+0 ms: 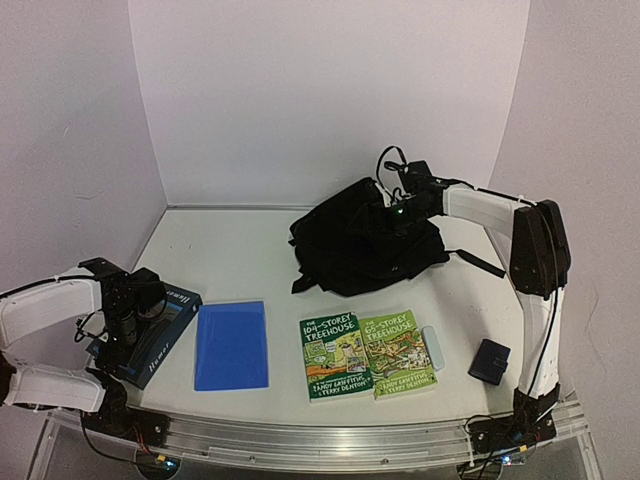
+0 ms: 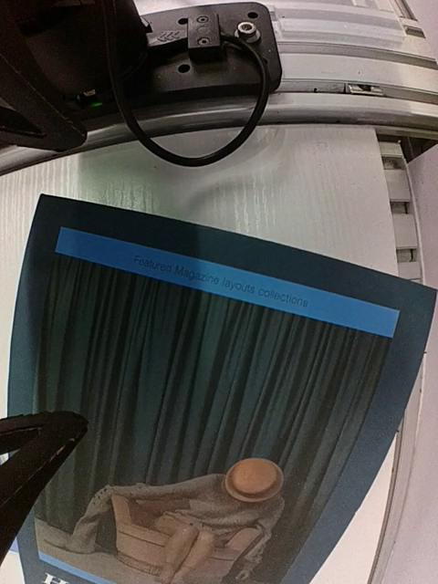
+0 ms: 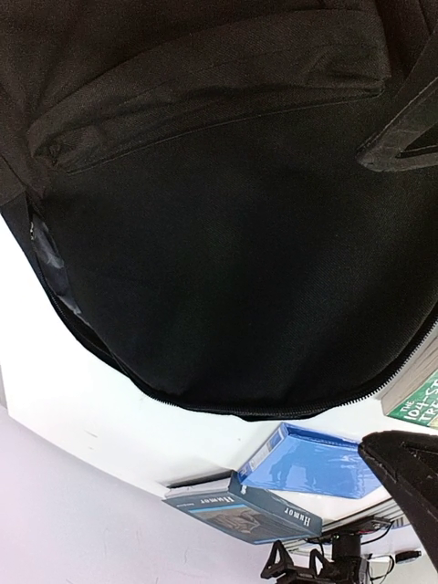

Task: Pack the student bag
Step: Move the book to the center of the board.

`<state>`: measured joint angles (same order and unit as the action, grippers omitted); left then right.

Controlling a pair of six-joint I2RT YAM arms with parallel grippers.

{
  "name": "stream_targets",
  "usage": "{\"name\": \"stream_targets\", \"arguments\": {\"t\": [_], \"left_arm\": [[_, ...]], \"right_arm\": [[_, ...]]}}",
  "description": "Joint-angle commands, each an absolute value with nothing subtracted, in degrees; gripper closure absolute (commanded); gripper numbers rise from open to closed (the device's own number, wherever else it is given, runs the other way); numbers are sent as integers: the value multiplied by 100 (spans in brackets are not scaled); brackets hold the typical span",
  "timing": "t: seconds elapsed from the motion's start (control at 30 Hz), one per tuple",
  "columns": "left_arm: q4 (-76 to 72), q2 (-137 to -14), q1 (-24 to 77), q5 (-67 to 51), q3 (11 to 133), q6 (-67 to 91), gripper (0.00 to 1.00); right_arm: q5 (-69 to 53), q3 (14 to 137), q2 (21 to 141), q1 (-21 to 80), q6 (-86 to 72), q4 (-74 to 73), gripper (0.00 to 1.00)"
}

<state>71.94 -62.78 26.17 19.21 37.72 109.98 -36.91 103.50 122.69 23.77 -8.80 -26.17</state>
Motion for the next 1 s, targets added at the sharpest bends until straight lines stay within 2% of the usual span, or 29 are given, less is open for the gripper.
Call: {"name": "stream_targets", "arguments": {"t": [0.0,0.3,0.5,0.6,0.77,0.97], "left_arm": [[7129,-6365,2499,2051,3708,10849,0],[5450,-6741,2036,2020,3562,9445,0],[4014,-7323,1589,1719,3763,7611,4],[3487,-7928,1470,1421,4175,6649,9],[2959,-9079,1365,814,5059,5210,26],[3269,-10594,1336,113,6498,3659,38]], "right_arm": [[-3683,10560,12234,2370,-840,-2675,2],[-3631,10620,12234,2371,-715,-2775,2],[-3708,10652,12277,2370,-648,-2835,2],[-3760,10708,12329,2369,-641,-2839,2],[-3815,10846,12438,2368,-641,-2841,2],[-3900,11021,12568,2394,-645,-2839,2]]}}
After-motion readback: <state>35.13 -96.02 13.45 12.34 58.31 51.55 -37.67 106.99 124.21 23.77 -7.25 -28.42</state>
